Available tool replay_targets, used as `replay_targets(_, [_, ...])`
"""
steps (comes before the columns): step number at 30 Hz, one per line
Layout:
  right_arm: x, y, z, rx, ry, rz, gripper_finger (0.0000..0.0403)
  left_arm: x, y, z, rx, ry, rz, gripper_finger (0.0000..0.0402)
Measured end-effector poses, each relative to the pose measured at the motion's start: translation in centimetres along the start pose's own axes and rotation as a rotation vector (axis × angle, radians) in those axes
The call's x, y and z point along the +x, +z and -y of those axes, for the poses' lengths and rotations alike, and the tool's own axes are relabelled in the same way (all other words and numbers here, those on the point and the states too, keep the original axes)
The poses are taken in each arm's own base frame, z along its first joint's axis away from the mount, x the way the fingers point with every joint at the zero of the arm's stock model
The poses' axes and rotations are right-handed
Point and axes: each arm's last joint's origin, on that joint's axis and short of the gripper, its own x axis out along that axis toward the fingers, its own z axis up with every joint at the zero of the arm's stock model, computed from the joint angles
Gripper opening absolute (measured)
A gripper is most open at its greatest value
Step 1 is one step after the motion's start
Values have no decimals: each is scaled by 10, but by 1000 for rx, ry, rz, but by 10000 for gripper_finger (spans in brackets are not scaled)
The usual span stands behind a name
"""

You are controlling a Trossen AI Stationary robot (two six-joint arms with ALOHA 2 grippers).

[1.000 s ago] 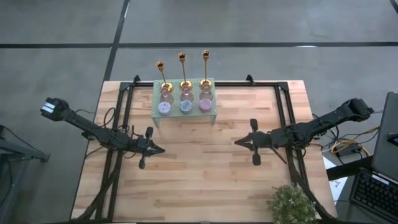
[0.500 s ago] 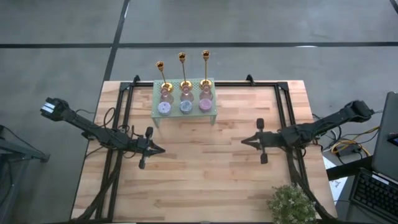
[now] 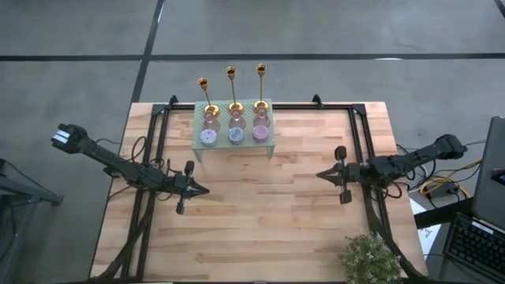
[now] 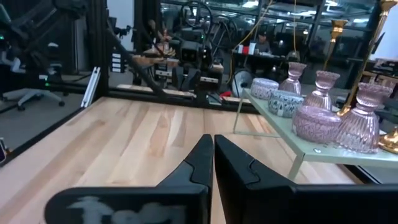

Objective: Pick & Place candle stick holders
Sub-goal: Return to Home Position

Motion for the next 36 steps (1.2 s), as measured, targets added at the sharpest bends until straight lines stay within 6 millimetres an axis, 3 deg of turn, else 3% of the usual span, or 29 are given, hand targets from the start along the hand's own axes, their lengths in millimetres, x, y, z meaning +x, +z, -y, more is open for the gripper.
replay_targets(19, [-1, -32, -2, -29, 6, -89, 9, 0, 0, 0, 0, 0, 0, 21])
replay_targets(36, [-1, -33, -2, -29, 5, -89, 9, 0, 0, 0, 0, 0, 0, 21])
